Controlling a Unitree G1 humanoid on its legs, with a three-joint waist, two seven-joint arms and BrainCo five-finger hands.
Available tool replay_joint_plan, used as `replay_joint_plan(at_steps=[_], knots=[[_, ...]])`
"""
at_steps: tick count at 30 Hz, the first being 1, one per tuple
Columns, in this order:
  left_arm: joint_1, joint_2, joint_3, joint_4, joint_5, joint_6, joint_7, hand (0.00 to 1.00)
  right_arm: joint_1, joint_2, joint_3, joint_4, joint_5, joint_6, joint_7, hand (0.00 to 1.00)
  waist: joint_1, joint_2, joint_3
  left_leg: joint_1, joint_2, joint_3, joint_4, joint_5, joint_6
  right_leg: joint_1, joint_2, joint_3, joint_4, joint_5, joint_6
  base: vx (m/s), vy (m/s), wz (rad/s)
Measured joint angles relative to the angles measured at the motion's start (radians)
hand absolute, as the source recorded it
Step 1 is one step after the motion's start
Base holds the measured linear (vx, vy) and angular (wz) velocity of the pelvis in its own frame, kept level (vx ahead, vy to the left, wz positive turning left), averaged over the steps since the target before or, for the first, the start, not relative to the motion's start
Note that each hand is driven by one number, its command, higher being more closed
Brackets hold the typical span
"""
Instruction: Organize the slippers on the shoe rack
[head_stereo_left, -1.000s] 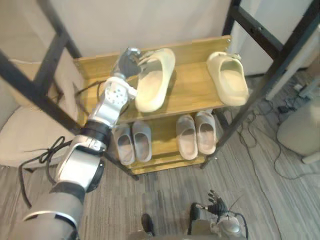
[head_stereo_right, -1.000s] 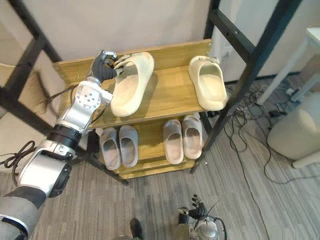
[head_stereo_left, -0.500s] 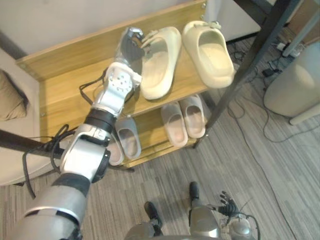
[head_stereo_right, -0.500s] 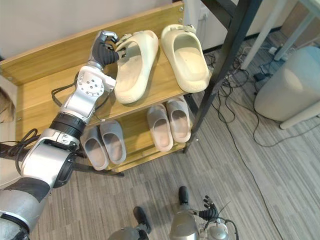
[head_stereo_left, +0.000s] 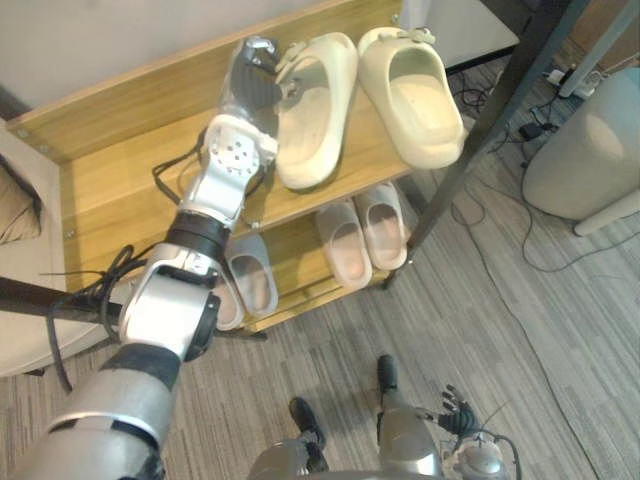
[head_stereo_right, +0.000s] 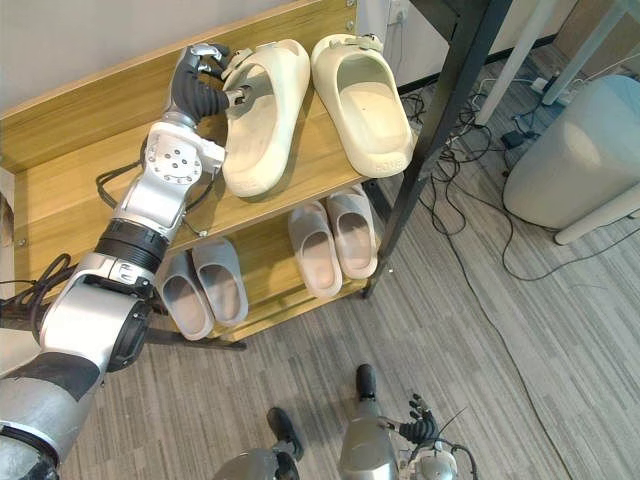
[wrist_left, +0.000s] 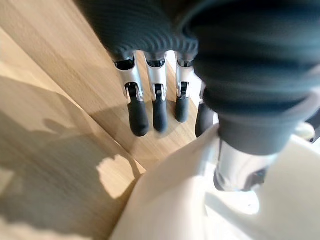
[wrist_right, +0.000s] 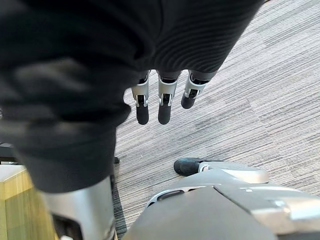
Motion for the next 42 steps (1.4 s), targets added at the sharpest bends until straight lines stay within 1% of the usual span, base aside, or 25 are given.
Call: replay_joint_plan(at_steps=[7, 9, 10, 14, 16, 17, 18, 21, 22, 23, 26, 27, 28, 30, 32, 33, 36, 37, 42], knots=[[0.0, -0.073, 0.003, -0.029, -0.066, 0.003, 0.005, 0.0, 0.0, 0.0, 0.002, 0.001, 0.0, 0.001, 0.0, 0.0, 0.001, -0.001, 0.001, 0.001, -0.006, -0.022, 0.0, 0.002, 0.002, 0.015, -0.008, -0.018, 0.0, 0.0, 0.0, -0.01, 0.002, 0.09], [0.005, -0.092, 0.003, -0.064, -0.082, 0.002, 0.007, 0.0, 0.0, -0.001, 0.003, 0.005, 0.0, 0.001, 0.0, 0.0, 0.001, -0.001, 0.001, 0.005, -0.006, -0.029, 0.0, 0.002, 0.003, 0.022, -0.008, -0.023, -0.001, -0.001, 0.0, -0.01, -0.002, 0.09], [0.03, -0.101, 0.002, -0.126, -0.1, 0.0, 0.019, 0.0, 0.0, -0.004, 0.012, 0.005, 0.0, 0.001, -0.001, 0.0, 0.002, -0.001, 0.001, 0.007, -0.006, -0.033, 0.0, 0.002, 0.003, 0.027, -0.009, -0.026, -0.001, -0.001, 0.001, -0.02, -0.004, 0.06], [0.092, -0.117, -0.017, -0.213, -0.129, -0.004, 0.025, 0.0, 0.0, -0.009, 0.023, 0.011, -0.001, 0.002, -0.002, 0.0, 0.002, -0.001, 0.001, 0.026, -0.005, -0.046, -0.001, 0.002, 0.003, 0.053, -0.009, -0.045, -0.002, -0.008, 0.005, -0.01, -0.013, 0.09], [0.132, -0.124, -0.024, -0.261, -0.148, -0.018, 0.025, 0.0, 0.0, -0.011, 0.023, 0.018, -0.001, 0.002, -0.002, 0.0, 0.005, -0.001, 0.001, 0.035, -0.005, -0.049, -0.002, 0.002, 0.003, 0.065, -0.009, -0.05, -0.002, -0.011, 0.007, -0.03, -0.014, 0.1], [0.158, -0.132, -0.024, -0.302, -0.162, -0.022, 0.025, 0.0, -0.001, -0.012, 0.023, 0.03, -0.001, 0.002, -0.002, 0.0, 0.008, 0.0, 0.0, 0.037, -0.006, -0.059, -0.003, 0.003, 0.004, 0.071, -0.011, -0.058, -0.001, -0.015, 0.01, -0.02, -0.012, 0.12], [0.161, -0.133, -0.024, -0.309, -0.166, -0.022, 0.025, 0.0, -0.002, -0.012, 0.023, 0.032, -0.001, 0.002, -0.002, 0.0, 0.009, 0.0, 0.0, 0.037, -0.006, -0.06, -0.003, 0.003, 0.004, 0.071, -0.012, -0.059, 0.0, -0.015, 0.01, -0.02, -0.011, 0.16], [0.222, -0.139, -0.025, -0.419, -0.232, -0.046, 0.024, 0.0, -0.002, -0.014, 0.023, 0.038, -0.001, 0.002, -0.002, 0.0, 0.018, 0.001, -0.002, 0.037, -0.01, -0.069, -0.005, 0.006, 0.007, 0.072, -0.016, -0.068, 0.006, -0.018, 0.014, -0.01, -0.003, 0.08], [0.255, -0.139, -0.025, -0.465, -0.267, -0.063, 0.024, 0.0, -0.002, -0.019, 0.027, 0.04, -0.001, 0.003, -0.002, 0.0, 0.026, 0.002, -0.003, 0.037, -0.012, -0.071, -0.005, 0.007, 0.008, 0.073, -0.019, -0.069, 0.006, -0.018, 0.014, 0.0, 0.003, 0.04], [0.267, -0.139, -0.025, -0.48, -0.281, -0.066, 0.024, 0.0, -0.002, -0.021, 0.03, 0.041, -0.001, 0.003, -0.002, 0.0, 0.028, 0.002, -0.003, 0.037, -0.013, -0.072, -0.005, 0.007, 0.008, 0.074, -0.02, -0.07, 0.006, -0.018, 0.014, 0.0, 0.004, 0.07], [0.386, -0.138, -0.027, -0.582, -0.354, -0.087, 0.02, 0.0, -0.003, -0.029, 0.041, 0.049, -0.002, 0.008, -0.002, 0.0, 0.038, 0.002, -0.005, 0.055, -0.016, -0.084, -0.005, 0.007, 0.008, 0.099, -0.022, -0.084, 0.005, -0.018, 0.013, 0.0, 0.0, 0.12], [0.44, -0.139, -0.028, -0.595, -0.379, -0.095, 0.016, 0.0, -0.003, -0.032, 0.046, 0.053, -0.003, 0.013, -0.001, 0.0, 0.042, 0.003, -0.013, 0.061, -0.016, -0.094, -0.005, 0.007, 0.008, 0.11, -0.021, -0.095, 0.004, -0.023, 0.005, 0.0, -0.01, 0.13], [0.452, -0.139, -0.028, -0.598, -0.387, -0.097, 0.015, 0.0, -0.003, -0.033, 0.048, 0.054, -0.003, 0.014, -0.001, 0.0, 0.043, 0.004, -0.016, 0.06, -0.016, -0.096, -0.005, 0.007, 0.008, 0.11, -0.021, -0.098, 0.004, -0.024, 0.004, -0.01, -0.016, 0.15], [0.536, -0.138, -0.031, -0.614, -0.443, -0.103, 0.007, 0.0, -0.001, -0.041, 0.062, 0.072, -0.004, 0.018, 0.0, 0.0, 0.051, 0.003, -0.038, 0.061, -0.014, -0.107, -0.005, 0.007, 0.008, 0.118, -0.02, -0.11, 0.005, -0.032, -0.009, -0.01, -0.018, 0.15], [0.582, -0.138, -0.045, -0.615, -0.478, -0.103, -0.005, 0.0, 0.0, -0.043, 0.065, 0.077, -0.005, 0.024, 0.0, 0.0, 0.055, 0.003, -0.045, 0.069, -0.014, -0.121, -0.005, 0.008, 0.009, 0.133, -0.021, -0.123, 0.004, -0.039, -0.017, -0.01, -0.023, 0.2], [0.616, -0.138, -0.066, -0.618, -0.522, -0.103, -0.01, 0.0, 0.003, -0.046, 0.072, 0.078, -0.007, 0.029, 0.002, 0.0, 0.061, 0.002, -0.058, 0.072, -0.014, -0.127, -0.008, 0.009, 0.009, 0.139, -0.021, -0.129, 0.004, -0.042, -0.021, -0.01, -0.019, 0.15], [0.652, -0.139, -0.107, -0.637, -0.576, -0.103, -0.031, 0.0, 0.003, -0.054, 0.093, 0.08, -0.012, 0.032, 0.003, 0.0, 0.075, -0.001, -0.071, 0.074, -0.015, -0.133, -0.018, 0.014, 0.01, 0.14, -0.021, -0.135, 0.004, -0.042, -0.021, 0.0, -0.01, 0.09], [0.666, -0.14, -0.129, -0.642, -0.598, -0.102, -0.048, 0.0, 0.003, -0.058, 0.106, 0.08, -0.012, 0.036, 0.003, 0.0, 0.077, -0.003, -0.077, 0.074, -0.016, -0.142, -0.023, 0.019, 0.011, 0.143, -0.021, -0.146, 0.003, -0.042, -0.021, 0.0, -0.016, 0.15], [0.692, -0.148, -0.192, -0.641, -0.627, -0.092, -0.067, 0.0, 0.003, -0.063, 0.131, 0.084, -0.012, 0.037, 0.004, 0.0, 0.078, -0.014, -0.098, 0.089, -0.015, -0.169, -0.049, 0.037, 0.008, 0.167, -0.018, -0.18, -0.005, -0.043, -0.016, 0.01, -0.02, 0.17]])
